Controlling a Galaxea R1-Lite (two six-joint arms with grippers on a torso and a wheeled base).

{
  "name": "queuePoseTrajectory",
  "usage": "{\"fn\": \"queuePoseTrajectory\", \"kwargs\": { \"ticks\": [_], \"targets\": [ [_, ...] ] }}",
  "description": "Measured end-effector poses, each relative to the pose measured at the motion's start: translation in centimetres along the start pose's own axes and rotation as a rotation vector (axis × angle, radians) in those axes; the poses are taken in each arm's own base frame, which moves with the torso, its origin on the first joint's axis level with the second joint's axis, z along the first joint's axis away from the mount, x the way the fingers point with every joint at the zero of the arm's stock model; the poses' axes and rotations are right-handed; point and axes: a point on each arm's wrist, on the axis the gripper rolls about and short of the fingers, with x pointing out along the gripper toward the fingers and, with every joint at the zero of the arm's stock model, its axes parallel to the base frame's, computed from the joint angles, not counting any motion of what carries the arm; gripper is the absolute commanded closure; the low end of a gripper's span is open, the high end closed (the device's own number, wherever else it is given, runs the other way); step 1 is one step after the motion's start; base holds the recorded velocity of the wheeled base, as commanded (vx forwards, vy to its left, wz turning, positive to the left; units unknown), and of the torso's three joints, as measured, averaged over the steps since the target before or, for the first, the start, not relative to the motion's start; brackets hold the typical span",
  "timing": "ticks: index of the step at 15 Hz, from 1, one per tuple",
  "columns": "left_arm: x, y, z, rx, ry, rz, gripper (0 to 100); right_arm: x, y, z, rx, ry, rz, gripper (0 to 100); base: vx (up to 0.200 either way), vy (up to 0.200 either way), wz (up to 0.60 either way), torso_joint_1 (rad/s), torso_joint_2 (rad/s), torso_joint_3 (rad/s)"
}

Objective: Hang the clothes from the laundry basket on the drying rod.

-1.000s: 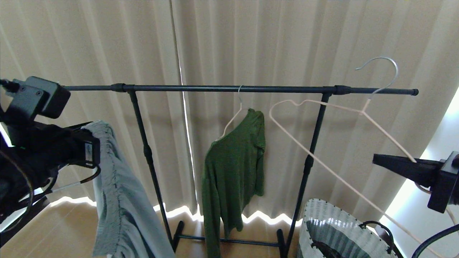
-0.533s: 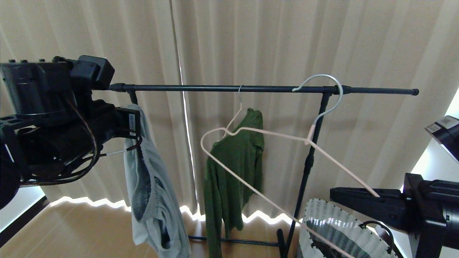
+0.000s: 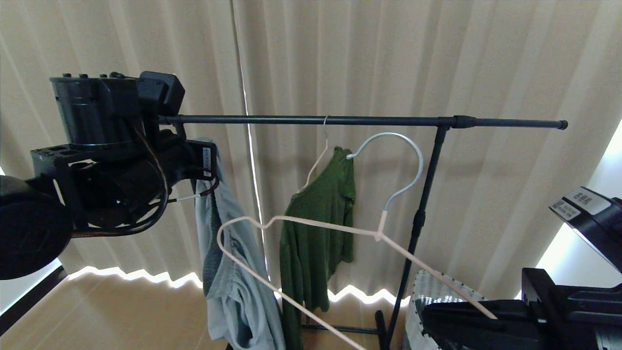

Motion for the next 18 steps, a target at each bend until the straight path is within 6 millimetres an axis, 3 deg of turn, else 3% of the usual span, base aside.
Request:
{"fn": "queuePoseTrajectory", "kwargs": {
  "ticks": [5, 12, 18],
  "targets": [
    [0.6, -1.3, -0.2, 0.012, 0.013, -0.001, 100, 1.1, 0.6, 0.0, -0.008, 0.032, 0.03, 100, 0.0, 0.0, 0.0, 0.0, 0.0, 0.0],
    [0.8, -1.4, -0.6, 0.029, 0.03, 0.05, 100, 5.8, -0.6, 1.0, 0.014, -0.036, -0.153, 100, 0.0, 0.0, 0.0, 0.0, 0.0, 0.0],
    [0.9, -1.2, -1.0, 0.07, 0.063, 0.108, 100, 8.8, -1.1, 2.6, 0.019, -0.078, -0.213, 100, 0.0, 0.0, 0.0, 0.0, 0.0, 0.0]
  ]
}}
